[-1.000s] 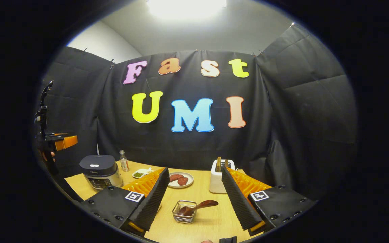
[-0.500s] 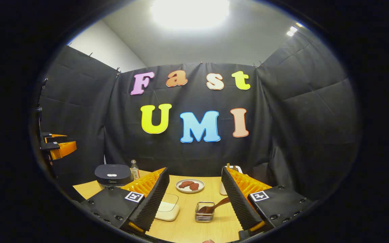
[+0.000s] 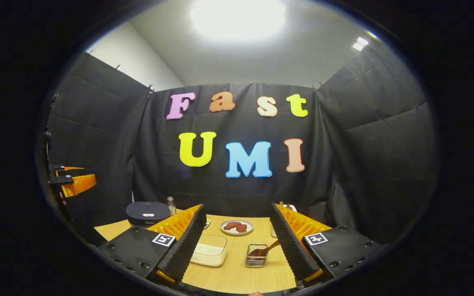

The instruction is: Close the left gripper, press the button to open the rice cooker; take a wooden spoon from the chopstick holder with the right hand, scoop a spoonful of rice and pour it into the rice cooker, then put the wooden spoon back into the chopstick holder.

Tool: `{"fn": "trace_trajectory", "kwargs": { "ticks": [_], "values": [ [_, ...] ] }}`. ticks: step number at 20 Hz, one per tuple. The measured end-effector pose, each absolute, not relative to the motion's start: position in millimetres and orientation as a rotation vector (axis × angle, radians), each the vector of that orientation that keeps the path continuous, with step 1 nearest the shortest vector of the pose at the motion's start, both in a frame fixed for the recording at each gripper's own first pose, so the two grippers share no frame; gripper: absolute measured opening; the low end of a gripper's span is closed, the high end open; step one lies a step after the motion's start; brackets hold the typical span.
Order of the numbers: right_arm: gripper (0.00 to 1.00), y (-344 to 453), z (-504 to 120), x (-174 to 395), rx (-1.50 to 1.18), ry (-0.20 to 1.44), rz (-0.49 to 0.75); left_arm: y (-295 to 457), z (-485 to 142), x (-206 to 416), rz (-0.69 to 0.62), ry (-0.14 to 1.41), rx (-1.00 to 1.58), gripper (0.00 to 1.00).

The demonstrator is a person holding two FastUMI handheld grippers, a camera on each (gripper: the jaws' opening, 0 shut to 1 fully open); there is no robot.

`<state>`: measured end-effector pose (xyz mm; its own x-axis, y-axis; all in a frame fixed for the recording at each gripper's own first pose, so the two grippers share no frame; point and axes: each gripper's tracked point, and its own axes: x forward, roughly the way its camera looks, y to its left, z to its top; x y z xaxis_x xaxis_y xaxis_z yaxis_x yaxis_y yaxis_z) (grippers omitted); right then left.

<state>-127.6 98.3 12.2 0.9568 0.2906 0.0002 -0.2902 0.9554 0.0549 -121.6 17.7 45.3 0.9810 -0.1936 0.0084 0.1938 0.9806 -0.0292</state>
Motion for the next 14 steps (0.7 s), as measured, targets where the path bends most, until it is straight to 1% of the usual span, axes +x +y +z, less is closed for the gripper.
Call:
{"fn": "trace_trajectory", "kwargs": {
  "ticks": [14],
  "values": [
    [0.98,92.8,24.0,-157.9,0.053,-0.008,0.278,43.4,42.8,-149.6,-0.174,0.018,-0.061,0.83]
  ]
}}
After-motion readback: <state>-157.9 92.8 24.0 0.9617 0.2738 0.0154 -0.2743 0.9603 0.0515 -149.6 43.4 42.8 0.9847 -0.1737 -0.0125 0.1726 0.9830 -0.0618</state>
